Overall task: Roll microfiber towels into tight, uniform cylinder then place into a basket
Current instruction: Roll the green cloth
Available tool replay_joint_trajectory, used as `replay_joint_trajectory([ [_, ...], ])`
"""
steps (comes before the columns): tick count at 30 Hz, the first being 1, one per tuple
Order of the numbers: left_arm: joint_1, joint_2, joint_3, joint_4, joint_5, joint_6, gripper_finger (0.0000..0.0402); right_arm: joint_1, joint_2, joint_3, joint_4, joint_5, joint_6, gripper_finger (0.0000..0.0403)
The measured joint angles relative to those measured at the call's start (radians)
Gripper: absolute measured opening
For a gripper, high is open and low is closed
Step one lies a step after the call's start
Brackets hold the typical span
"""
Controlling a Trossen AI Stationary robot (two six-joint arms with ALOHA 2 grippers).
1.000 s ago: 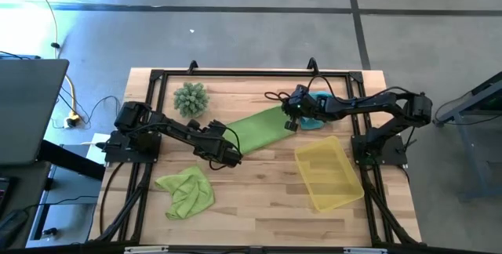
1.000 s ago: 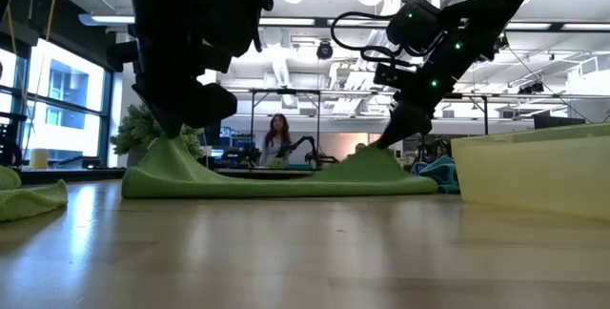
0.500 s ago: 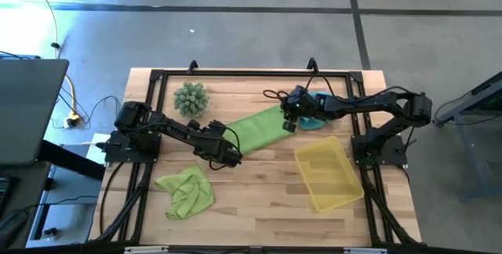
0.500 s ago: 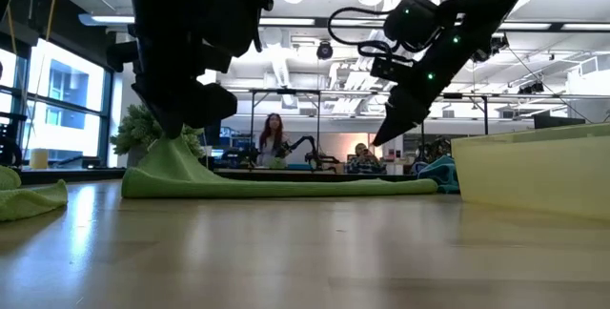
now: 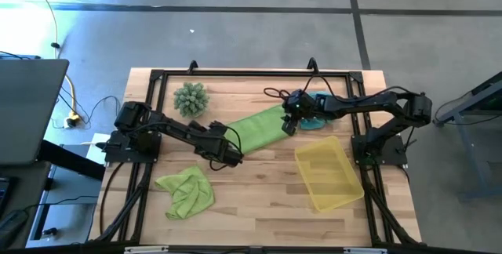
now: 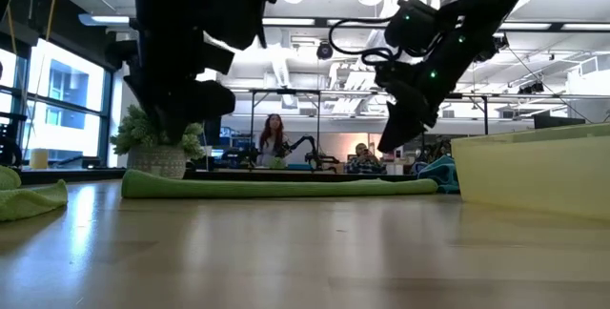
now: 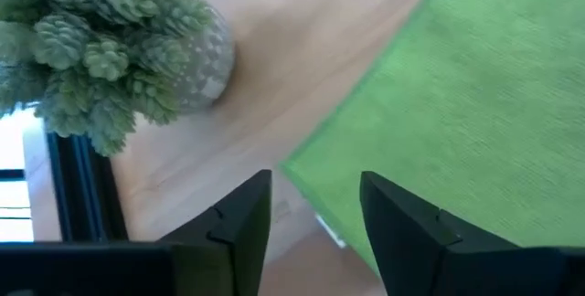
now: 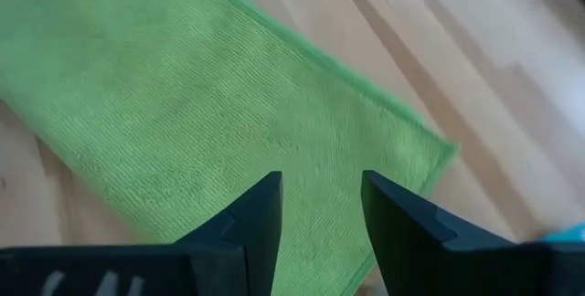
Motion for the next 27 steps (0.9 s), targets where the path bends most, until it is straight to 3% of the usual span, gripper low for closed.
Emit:
replay_joint_trajectory([
  [7, -0.007, -0.001, -0.039, 0.098, 0.104, 0.130, 0.0151, 0.006, 0.000, 0.000, -0.081, -0.014, 0.211, 0.0142],
  [21, -0.009, -0.006, -0.168, 0.347, 0.327, 0.179, 0.0133, 0.088, 0.000, -0.001, -0.100, 0.006, 0.268, 0.0142],
  [27, -0.040, -0.007, -0.169, 0.473, 0.389, 0.179, 0.0123, 0.108, 0.000, -0.001, -0.103, 0.041, 0.282, 0.0142],
])
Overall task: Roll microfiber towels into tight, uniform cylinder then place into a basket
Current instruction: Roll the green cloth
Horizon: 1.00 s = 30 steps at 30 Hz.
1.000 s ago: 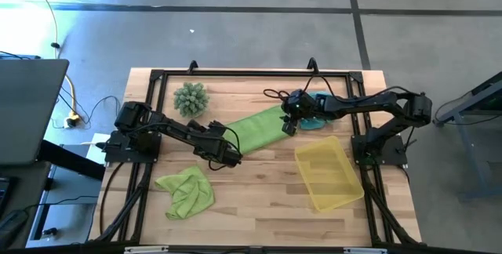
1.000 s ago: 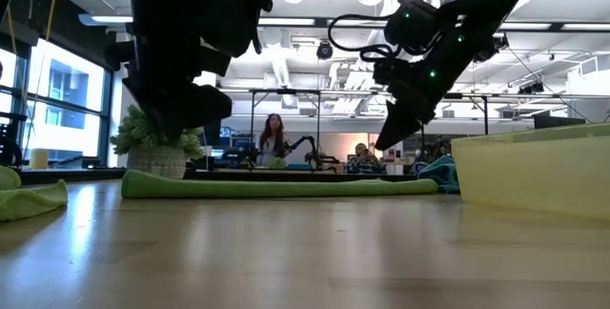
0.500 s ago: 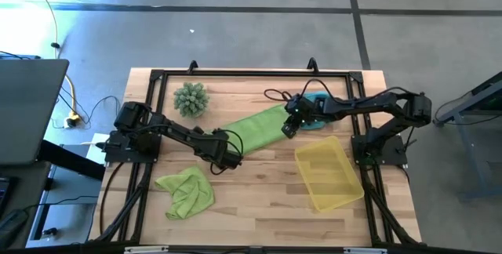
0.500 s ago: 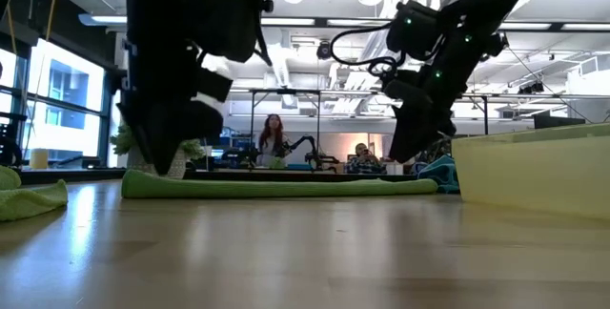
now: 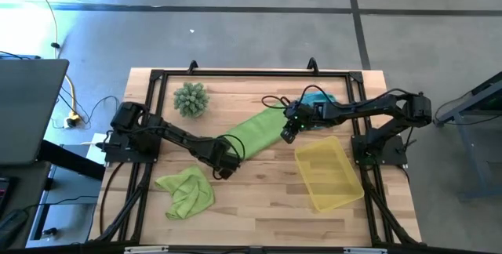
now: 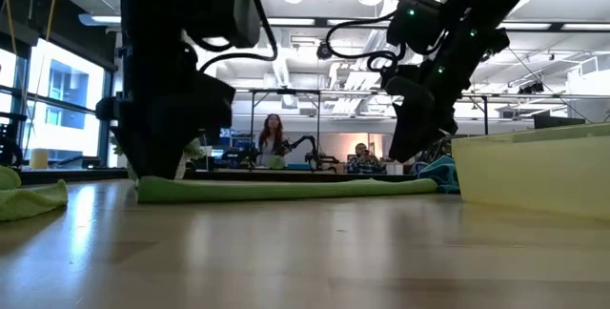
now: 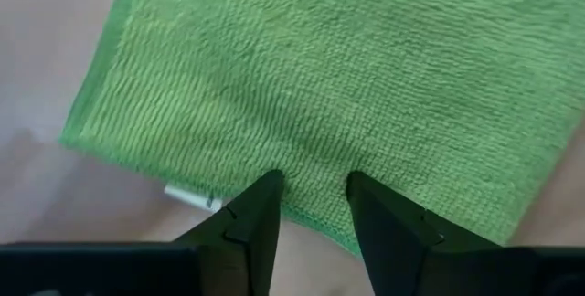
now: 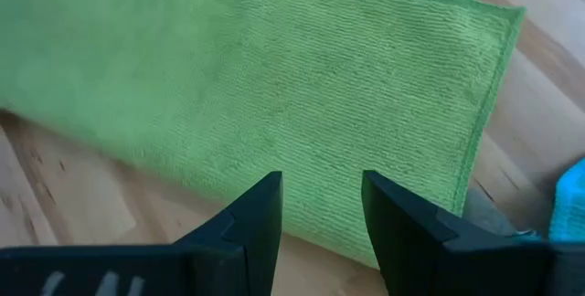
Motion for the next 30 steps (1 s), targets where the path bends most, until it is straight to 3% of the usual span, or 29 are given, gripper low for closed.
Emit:
replay_joint_trajectory([
  [5, -0.010, 0.002, 0.018, 0.147, 0.087, 0.068, 0.0114, -0.002, 0.000, 0.000, -0.002, 0.008, -0.019, 0.0142],
  [9, -0.011, 0.011, 0.040, 0.274, 0.152, 0.274, 0.0103, -0.002, 0.002, 0.000, -0.004, 0.044, -0.059, 0.0142],
  [13, -0.011, 0.012, 0.100, 0.193, 0.055, 0.379, 0.0094, -0.014, 0.040, 0.000, 0.011, 0.050, -0.156, 0.0142],
  [19, -0.007, -0.006, 0.231, -0.040, -0.079, 0.410, 0.0092, -0.066, 0.156, 0.000, 0.043, 0.047, -0.209, 0.0142],
  [24, -0.008, -0.027, 0.301, -0.115, -0.105, 0.437, 0.0092, -0.120, 0.206, 0.004, 0.153, 0.047, -0.265, 0.0142],
  [30, -0.007, -0.038, 0.370, -0.163, -0.108, 0.483, 0.0092, -0.183, 0.263, 0.000, 0.380, 0.003, -0.474, 0.0142],
])
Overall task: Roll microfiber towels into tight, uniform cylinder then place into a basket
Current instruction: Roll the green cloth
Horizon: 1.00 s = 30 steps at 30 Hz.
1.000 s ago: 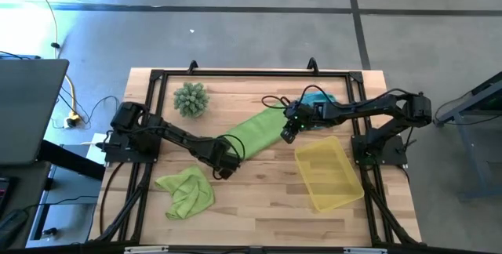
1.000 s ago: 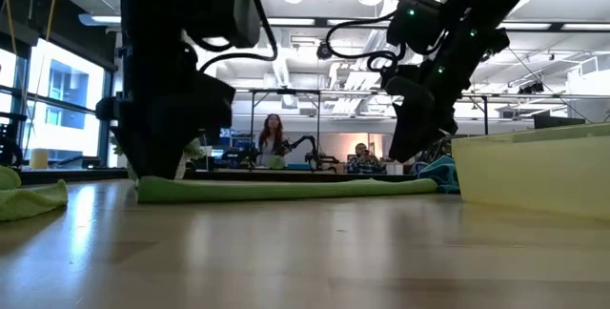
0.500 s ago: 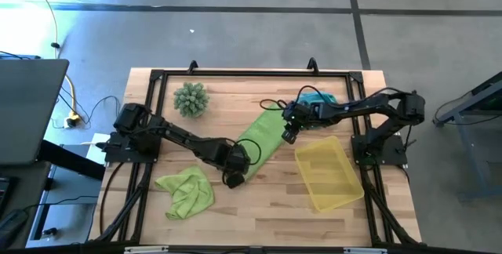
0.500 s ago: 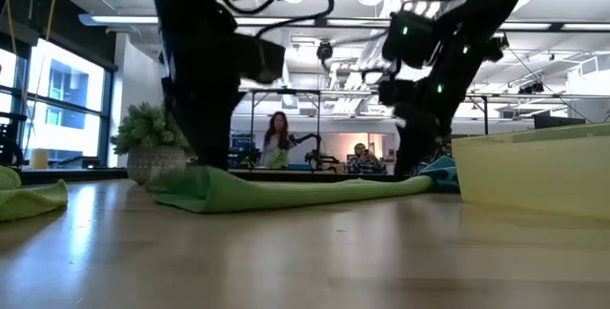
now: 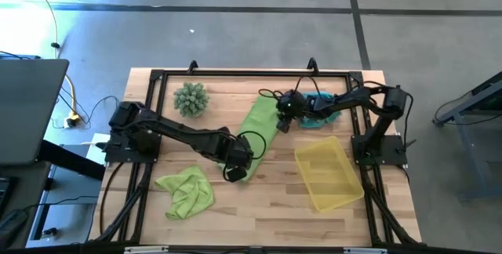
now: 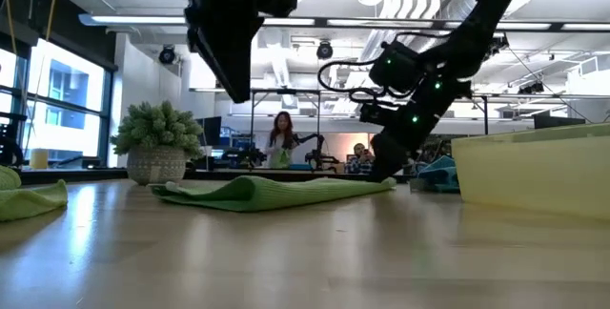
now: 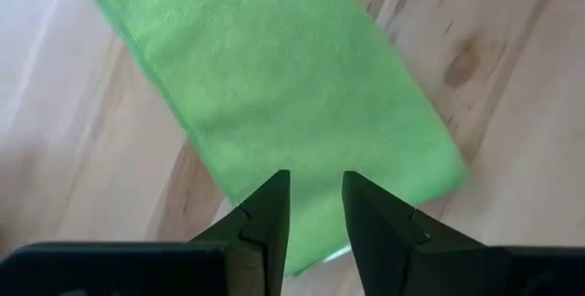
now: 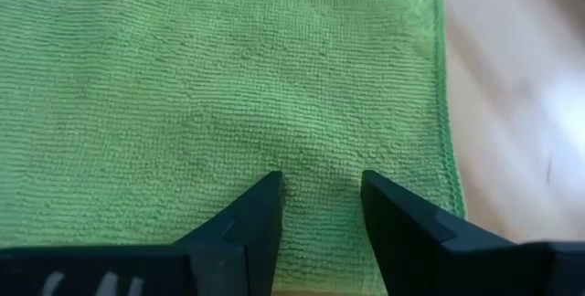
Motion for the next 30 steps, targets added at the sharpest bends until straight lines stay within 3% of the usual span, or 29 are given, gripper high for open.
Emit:
replay_joint_trajectory([
  [6, 0.000, -0.001, 0.041, 0.007, 0.016, 0.093, 0.0092, -0.045, 0.019, 0.000, 0.088, -0.057, -0.096, 0.0142],
  [12, 0.014, -0.002, 0.029, -0.002, 0.000, 0.155, 0.0092, -0.050, -0.114, 0.001, -0.062, -0.059, 0.026, 0.0142],
  [19, 0.076, -0.001, -0.089, 0.055, 0.000, 0.198, 0.0092, 0.029, -0.199, 0.001, -0.276, -0.007, 0.280, 0.0142],
  [24, 0.106, 0.000, -0.212, 0.195, 0.011, 0.197, 0.0092, 0.092, -0.154, 0.002, -0.253, 0.098, 0.323, 0.0142],
  [30, 0.108, 0.000, -0.328, 0.321, 0.028, 0.124, 0.0092, 0.121, -0.110, 0.002, -0.187, 0.120, 0.353, 0.0142],
])
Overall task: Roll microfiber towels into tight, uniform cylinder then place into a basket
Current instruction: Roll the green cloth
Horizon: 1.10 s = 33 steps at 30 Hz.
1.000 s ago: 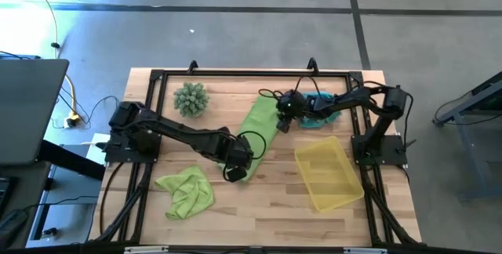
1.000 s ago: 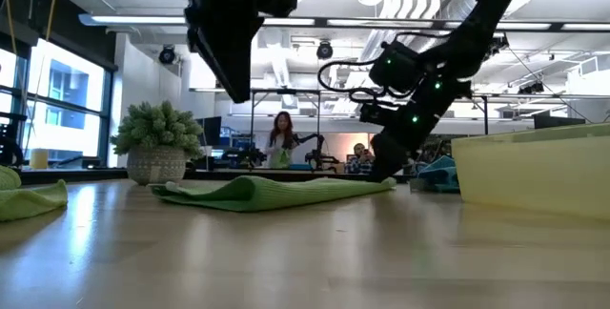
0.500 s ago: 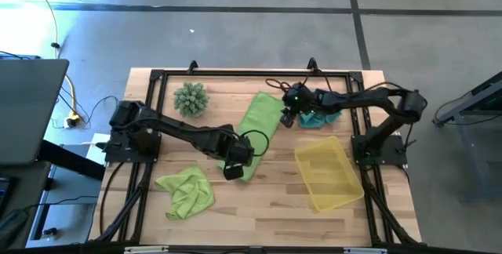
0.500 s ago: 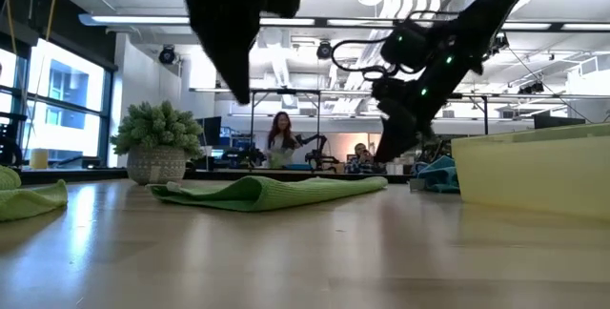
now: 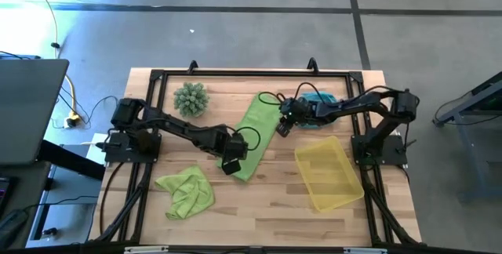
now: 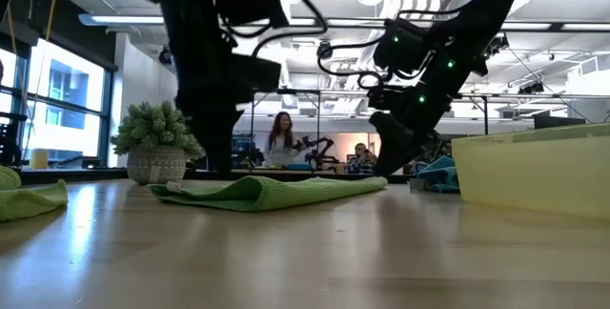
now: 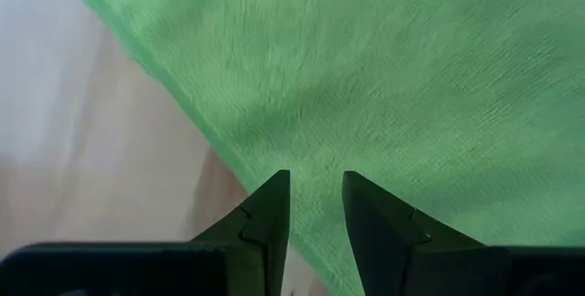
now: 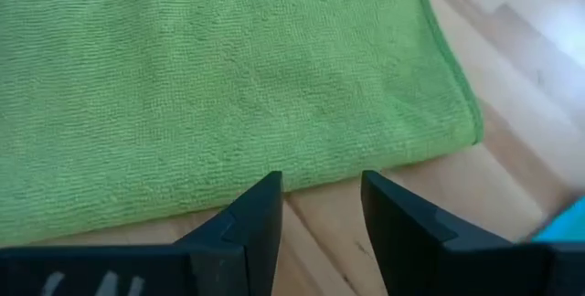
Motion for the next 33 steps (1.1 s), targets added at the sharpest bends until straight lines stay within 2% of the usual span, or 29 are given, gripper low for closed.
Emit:
replay_joint_trajectory([
  [9, -0.021, -0.004, -0.114, 0.206, 0.097, -0.117, 0.0092, -0.003, 0.073, 0.001, 0.045, 0.000, 0.005, 0.0142],
  [13, -0.051, 0.003, -0.122, 0.333, 0.193, -0.136, 0.0092, -0.019, 0.113, 0.001, 0.141, 0.008, -0.079, 0.0142],
  [16, -0.068, 0.010, -0.123, 0.460, 0.259, -0.089, 0.0092, -0.040, 0.155, 0.001, 0.265, 0.006, -0.177, 0.0142],
  [19, -0.076, 0.013, -0.122, 0.503, 0.226, -0.023, 0.0092, -0.062, 0.192, 0.001, 0.376, 0.003, -0.277, 0.0142],
  [22, -0.076, 0.016, -0.124, 0.493, 0.157, 0.018, 0.0092, -0.078, 0.196, 0.003, 0.397, 0.004, -0.360, 0.0142],
  [27, -0.075, -0.009, -0.109, 0.467, 0.116, 0.107, 0.0092, -0.073, 0.102, 0.021, 0.291, 0.003, -0.427, 0.0142],
  [33, -0.067, -0.021, -0.088, 0.445, 0.101, 0.241, 0.0092, -0.026, -0.062, 0.027, 0.076, -0.001, -0.384, 0.0142],
])
